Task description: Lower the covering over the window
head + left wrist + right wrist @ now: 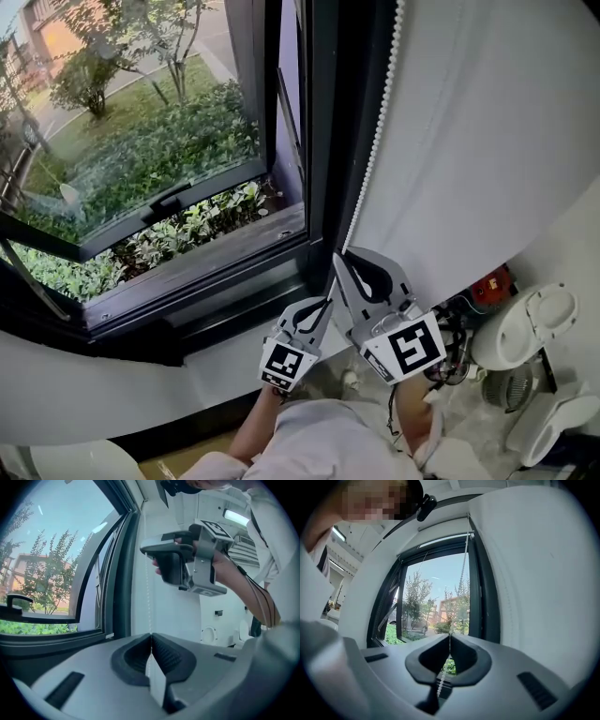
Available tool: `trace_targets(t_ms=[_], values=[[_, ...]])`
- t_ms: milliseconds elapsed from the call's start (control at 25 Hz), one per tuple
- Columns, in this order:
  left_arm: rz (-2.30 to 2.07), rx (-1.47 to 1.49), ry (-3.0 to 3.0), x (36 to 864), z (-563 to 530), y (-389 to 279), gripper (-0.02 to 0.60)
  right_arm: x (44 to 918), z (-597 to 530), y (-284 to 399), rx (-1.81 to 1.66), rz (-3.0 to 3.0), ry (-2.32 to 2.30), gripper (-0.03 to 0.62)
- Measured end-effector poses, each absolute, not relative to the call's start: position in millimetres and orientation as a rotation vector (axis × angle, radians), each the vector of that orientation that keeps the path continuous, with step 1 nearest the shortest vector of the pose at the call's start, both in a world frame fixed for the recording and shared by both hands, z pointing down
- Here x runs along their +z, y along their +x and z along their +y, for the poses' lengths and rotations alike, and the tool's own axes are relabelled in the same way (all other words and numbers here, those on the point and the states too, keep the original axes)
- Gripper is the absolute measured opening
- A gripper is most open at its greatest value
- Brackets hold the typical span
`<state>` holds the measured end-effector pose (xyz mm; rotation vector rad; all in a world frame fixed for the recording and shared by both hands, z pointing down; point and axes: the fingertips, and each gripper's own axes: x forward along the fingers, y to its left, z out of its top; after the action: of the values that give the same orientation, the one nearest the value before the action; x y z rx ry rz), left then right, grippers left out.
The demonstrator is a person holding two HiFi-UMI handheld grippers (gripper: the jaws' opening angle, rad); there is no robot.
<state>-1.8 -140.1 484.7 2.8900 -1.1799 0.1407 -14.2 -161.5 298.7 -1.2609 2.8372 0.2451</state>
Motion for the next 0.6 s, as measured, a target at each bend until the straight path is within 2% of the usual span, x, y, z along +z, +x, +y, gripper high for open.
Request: trace_targets(t_ms=[600], values=[[-1.087,0.271,2.813,557,-127,-4,0.017,371,-156,-15,0.012,2.853,-1.196,-0.005]])
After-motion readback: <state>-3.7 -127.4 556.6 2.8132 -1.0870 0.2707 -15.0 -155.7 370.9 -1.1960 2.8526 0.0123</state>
